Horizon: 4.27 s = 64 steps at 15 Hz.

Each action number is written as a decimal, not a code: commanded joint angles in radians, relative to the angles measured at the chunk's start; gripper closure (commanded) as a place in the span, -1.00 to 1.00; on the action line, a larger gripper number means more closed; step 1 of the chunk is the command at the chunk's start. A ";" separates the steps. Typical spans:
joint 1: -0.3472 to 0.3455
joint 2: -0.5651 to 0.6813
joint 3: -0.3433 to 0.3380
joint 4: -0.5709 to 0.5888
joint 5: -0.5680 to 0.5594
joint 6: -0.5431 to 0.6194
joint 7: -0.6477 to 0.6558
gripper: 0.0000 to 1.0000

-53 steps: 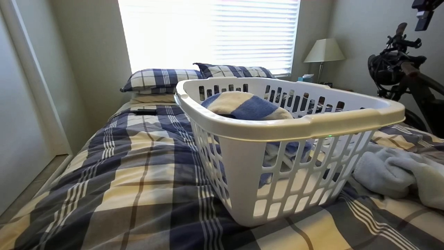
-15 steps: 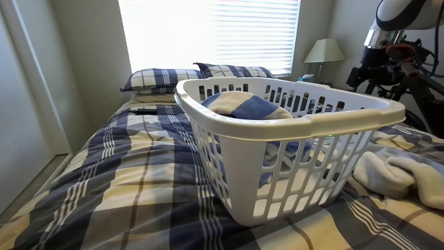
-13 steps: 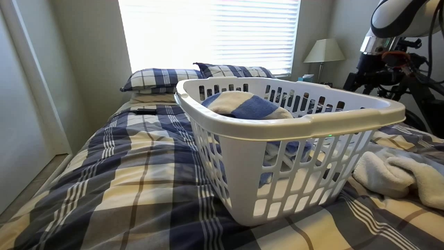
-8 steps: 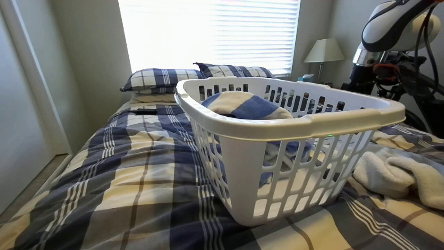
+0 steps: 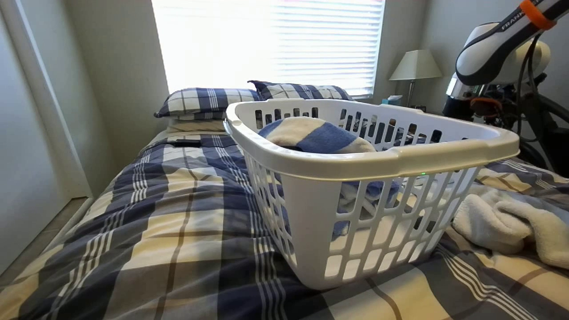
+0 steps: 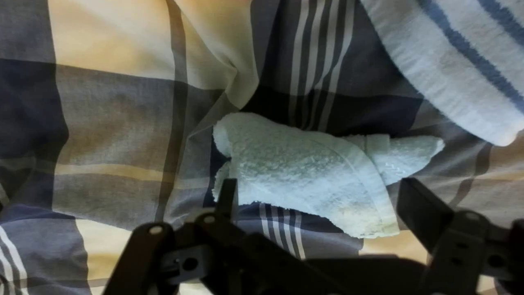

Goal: Put the small blue towel in the white laundry basket

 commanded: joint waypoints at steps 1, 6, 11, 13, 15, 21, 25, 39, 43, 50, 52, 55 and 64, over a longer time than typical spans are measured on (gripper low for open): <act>-0.009 0.057 0.000 0.067 0.008 0.007 0.009 -1.00; -0.008 0.102 -0.004 0.111 0.008 -0.016 0.025 -0.47; 0.000 0.140 -0.023 0.143 -0.001 -0.026 0.053 0.25; 0.000 0.148 -0.031 0.149 -0.002 -0.035 0.063 0.00; 0.000 0.153 -0.036 0.153 -0.001 -0.036 0.073 -0.41; 0.000 0.173 -0.041 0.168 -0.005 -0.077 0.075 -0.16; -0.002 0.184 -0.041 0.174 -0.006 -0.112 0.069 0.29; 0.143 -0.059 -0.026 0.014 -0.114 0.139 0.021 0.98; 0.255 -0.213 -0.052 -0.100 -0.220 0.266 0.037 0.98; 0.475 -0.375 -0.265 -0.291 -0.465 0.660 0.157 0.98; 0.566 -0.386 -0.388 -0.324 -0.510 0.785 0.173 0.98; 0.475 -0.465 -0.223 -0.448 -0.530 0.801 0.089 0.98; -0.014 -0.421 0.496 -0.622 -0.407 0.533 -0.119 0.42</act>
